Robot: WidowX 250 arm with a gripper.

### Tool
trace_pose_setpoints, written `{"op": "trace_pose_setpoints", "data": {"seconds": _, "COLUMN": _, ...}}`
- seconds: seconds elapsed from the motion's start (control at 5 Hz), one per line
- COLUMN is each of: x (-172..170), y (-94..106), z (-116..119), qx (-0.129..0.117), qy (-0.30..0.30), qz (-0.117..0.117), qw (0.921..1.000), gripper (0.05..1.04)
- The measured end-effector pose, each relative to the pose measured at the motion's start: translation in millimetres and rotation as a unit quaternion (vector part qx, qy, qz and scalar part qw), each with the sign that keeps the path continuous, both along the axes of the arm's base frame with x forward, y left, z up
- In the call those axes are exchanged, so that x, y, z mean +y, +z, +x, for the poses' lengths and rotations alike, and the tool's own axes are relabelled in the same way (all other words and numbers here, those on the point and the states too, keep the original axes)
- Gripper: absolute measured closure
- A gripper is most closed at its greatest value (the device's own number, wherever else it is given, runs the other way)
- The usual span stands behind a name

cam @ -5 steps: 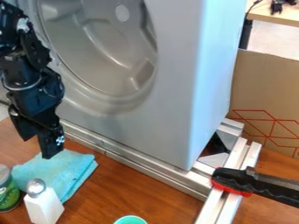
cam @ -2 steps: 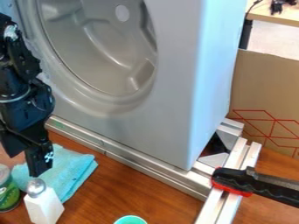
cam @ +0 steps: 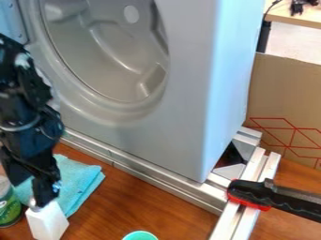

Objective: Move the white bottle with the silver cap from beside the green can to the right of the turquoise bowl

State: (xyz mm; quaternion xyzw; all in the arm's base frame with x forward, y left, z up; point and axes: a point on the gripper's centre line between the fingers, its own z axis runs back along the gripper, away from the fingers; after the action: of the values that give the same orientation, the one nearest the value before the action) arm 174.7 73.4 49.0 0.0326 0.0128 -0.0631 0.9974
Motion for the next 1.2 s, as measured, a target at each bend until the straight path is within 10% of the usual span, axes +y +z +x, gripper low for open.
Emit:
{"op": "trace_pose_setpoints", "data": {"seconds": 0.6, "x": -7, "y": -27.2, "z": -9, "qx": 0.034, "qy": 0.031, "qz": 0.008, "qw": 0.9989, "gripper": 0.123}}
{"op": "trace_pose_setpoints", "data": {"seconds": 0.8, "x": -3, "y": -26.3, "z": -14, "qx": 0.047, "qy": 0.049, "qz": 0.023, "qw": 0.9974, "gripper": 0.381}}
{"op": "trace_pose_setpoints", "data": {"seconds": 1.2, "x": -20, "y": 4.3, "z": 8, "qx": -0.007, "qy": 0.025, "qz": 0.010, "qw": 0.9996, "gripper": 0.563}}
